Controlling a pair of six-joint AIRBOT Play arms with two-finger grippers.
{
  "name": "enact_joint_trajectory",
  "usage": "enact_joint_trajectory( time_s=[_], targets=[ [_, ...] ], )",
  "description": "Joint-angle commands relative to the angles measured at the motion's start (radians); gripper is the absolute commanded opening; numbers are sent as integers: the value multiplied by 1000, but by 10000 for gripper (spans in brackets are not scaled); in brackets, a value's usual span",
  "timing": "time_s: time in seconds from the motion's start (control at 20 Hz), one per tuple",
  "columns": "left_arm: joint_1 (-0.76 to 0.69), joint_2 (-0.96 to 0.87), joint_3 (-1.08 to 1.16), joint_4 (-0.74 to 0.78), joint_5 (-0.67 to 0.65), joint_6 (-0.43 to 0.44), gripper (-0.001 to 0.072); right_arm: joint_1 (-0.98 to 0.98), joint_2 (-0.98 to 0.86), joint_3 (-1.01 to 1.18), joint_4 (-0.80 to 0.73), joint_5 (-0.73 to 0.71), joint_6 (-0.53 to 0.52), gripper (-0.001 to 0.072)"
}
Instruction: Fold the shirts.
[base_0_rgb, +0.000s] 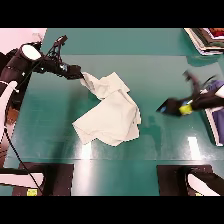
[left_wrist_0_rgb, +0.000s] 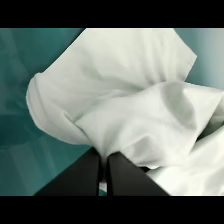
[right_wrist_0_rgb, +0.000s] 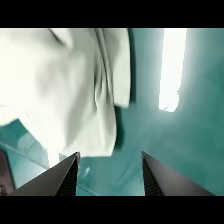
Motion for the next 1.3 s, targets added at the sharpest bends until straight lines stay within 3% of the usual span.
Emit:
enact_joint_trajectory(
  time_s=[0.0, 0.1, 0.3, 0.35, 0.45, 0.5, 0.6, 0.85, 1.25],
  targets=[
    [4, 5, 16, 1, -7, 0, 26, 112, -58, -250, 160, -182, -35, 434],
    [4, 5, 16, 1, -15, 0, 26, 184, -116, -274, 234, -264, -63, 434],
    [4, 5, 16, 1, -19, 0, 26, 287, -248, -225, 267, -277, -76, 428],
    [4, 5, 16, 1, -22, 0, 26, 305, -274, -204, 267, -277, -79, 359],
    [4, 8, 16, 5, -30, 0, 26, 320, -299, -166, 265, -284, -109, 80],
    [5, 16, 20, 23, -27, 0, 25, 318, -296, -145, 260, -290, -116, 18],
    [5, 51, 58, 110, -23, -21, 25, 284, -252, -91, 198, -296, -106, 17],
    [5, 211, 241, 291, 17, -29, 26, 59, -10, 163, -77, -262, 42, 16],
    [5, 473, 514, 294, 61, -26, 27, -277, 233, 631, -101, -247, -7, 16]
  ],
)
